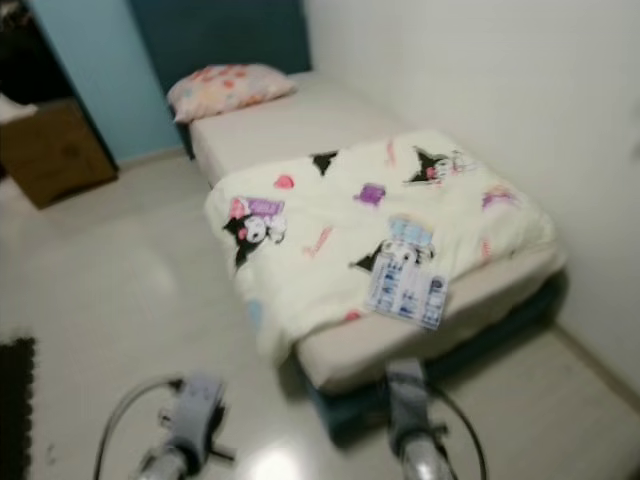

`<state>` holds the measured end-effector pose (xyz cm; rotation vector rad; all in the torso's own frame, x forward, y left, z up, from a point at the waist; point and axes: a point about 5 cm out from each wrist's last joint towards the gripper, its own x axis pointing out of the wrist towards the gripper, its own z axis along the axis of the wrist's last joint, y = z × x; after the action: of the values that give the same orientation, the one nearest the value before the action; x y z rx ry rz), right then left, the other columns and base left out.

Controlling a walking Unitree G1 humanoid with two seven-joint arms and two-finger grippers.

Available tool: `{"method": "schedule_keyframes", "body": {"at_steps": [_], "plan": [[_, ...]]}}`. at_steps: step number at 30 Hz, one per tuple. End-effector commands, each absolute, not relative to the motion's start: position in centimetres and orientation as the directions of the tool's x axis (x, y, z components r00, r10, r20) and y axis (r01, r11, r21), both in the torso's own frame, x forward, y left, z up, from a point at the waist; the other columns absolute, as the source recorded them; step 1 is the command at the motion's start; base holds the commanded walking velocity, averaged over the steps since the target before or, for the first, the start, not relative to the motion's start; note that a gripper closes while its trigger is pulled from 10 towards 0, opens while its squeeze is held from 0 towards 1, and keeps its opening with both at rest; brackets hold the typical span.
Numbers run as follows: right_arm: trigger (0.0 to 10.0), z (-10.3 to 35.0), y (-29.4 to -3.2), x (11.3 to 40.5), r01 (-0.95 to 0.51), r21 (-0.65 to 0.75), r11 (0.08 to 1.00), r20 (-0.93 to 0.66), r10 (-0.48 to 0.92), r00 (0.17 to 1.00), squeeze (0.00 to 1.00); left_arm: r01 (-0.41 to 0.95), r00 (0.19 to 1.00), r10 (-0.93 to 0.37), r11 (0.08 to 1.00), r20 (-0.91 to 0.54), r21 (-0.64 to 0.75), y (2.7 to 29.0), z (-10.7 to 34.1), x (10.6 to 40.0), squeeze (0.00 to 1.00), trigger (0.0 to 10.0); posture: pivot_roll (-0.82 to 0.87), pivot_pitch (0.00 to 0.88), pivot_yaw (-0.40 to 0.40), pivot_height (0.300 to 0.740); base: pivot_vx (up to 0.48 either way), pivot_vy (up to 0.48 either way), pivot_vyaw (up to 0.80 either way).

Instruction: Clean up the room

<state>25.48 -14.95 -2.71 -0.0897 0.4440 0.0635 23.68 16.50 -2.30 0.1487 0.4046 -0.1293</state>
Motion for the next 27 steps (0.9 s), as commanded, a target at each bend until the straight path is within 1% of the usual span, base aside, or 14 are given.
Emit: {"method": "schedule_keyframes", "body": {"at_steps": [1,7,24,27], "plan": [[10.0,-3.54,-15.03,24.35,-0.074,-0.057,0.996,-0.458,0.040,0.888,0.00,0.132,0.906,-0.075,0.985,-0.416,0.110,16.81,-2.61,23.39,0.00,10.0,-0.02,0.140,0.018,0.740,0.000,0.000,0.00],[10.0,-3.86,-14.83,23.77,-0.103,-0.066,0.992,-0.464,0.061,0.884,0.00,0.115,0.909,-0.060,0.987,-0.412,0.109,16.92,-2.55,23.46,0.00,10.0,-0.02,0.141,0.016,0.740,0.000,0.000,0.00],[10.0,-3.86,-14.29,23.56,-0.165,-0.086,0.983,-0.457,0.108,0.883,0.00,0.098,0.911,-0.050,0.990,-0.409,0.099,16.81,-2.45,23.74,0.00,10.0,-0.02,0.144,0.015,0.740,0.000,0.000,0.00],[10.0,-3.83,-14.41,23.59,-0.165,-0.089,0.982,-0.457,0.107,0.883,0.00,0.099,0.913,-0.056,0.991,-0.404,0.087,16.73,-2.38,23.78,0.00,10.0,-0.02,0.144,0.015,0.740,0.000,0.480,0.00]]}}
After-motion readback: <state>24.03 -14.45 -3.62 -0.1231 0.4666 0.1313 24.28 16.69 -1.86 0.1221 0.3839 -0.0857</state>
